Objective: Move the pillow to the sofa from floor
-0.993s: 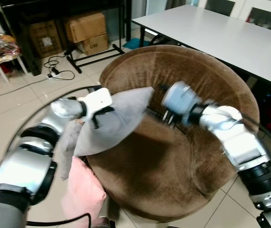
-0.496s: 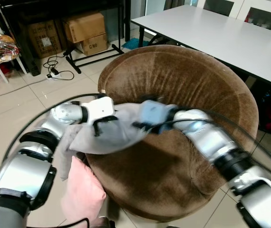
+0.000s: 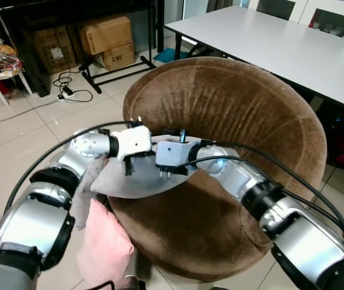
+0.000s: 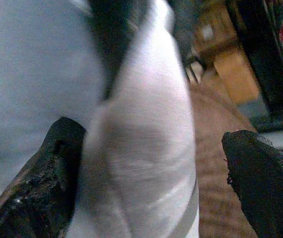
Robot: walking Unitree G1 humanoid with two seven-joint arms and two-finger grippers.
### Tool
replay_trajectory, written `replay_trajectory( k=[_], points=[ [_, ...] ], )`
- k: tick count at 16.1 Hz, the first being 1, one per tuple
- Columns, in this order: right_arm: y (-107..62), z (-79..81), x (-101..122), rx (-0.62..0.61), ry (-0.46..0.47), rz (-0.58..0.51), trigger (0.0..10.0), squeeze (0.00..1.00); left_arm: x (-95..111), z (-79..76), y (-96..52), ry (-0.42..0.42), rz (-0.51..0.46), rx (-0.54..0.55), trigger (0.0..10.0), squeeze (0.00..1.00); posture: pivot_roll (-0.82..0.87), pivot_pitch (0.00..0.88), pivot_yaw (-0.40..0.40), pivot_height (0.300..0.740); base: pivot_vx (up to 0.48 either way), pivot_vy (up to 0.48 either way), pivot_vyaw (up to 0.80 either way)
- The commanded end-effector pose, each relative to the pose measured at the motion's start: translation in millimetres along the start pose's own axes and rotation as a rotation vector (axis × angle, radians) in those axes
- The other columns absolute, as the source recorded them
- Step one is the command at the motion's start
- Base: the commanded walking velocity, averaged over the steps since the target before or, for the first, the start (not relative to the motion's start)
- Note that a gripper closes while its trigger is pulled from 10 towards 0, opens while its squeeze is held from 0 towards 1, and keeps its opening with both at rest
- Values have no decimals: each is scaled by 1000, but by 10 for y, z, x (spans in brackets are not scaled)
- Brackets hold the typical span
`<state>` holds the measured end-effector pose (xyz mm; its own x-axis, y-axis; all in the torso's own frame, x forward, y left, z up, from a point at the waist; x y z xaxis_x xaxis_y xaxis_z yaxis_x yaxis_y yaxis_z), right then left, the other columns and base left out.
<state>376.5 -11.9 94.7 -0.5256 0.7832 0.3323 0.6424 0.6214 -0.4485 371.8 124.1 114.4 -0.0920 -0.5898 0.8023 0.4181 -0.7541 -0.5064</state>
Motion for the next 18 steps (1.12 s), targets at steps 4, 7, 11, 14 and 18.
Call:
replay_trajectory(
  k=[4,7,11,14,18],
  points=[
    [10,64,-235,-2,32,109,10000,0,168,-70,11,58,-101,-30,0,0,-14,0,-22,740,0,0,0],
    [47,169,-233,20,12,125,10000,0,222,-77,-7,72,-127,-31,0,0,-5,0,-29,740,0,0,0],
    [74,183,-229,1,3,137,0,0,290,-94,-24,82,-155,-35,0,0,0,0,-31,740,0,0,0],
    [62,167,-258,-12,3,141,0,0,318,-77,-46,82,-164,-23,0,0,7,0,-33,740,0,0,0],
    [56,171,-262,-17,9,132,0,0,336,-56,-56,77,-167,-10,0,0,9,0,-37,740,0,0,0]
  ],
)
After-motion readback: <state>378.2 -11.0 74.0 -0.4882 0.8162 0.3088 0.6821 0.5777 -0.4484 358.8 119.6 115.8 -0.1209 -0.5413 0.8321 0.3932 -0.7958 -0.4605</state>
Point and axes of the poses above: a point about 5 cm out from each wrist's last joint towards the gripper, its own y axis pointing out of the wrist towards the gripper, its own x axis along the axis of the wrist's last joint, z = x × y, the point moved 4 cm from there along y, pointing out of the wrist towards the gripper, and after that the axes turned 15 degrees about -y, right-handed, at the moved point
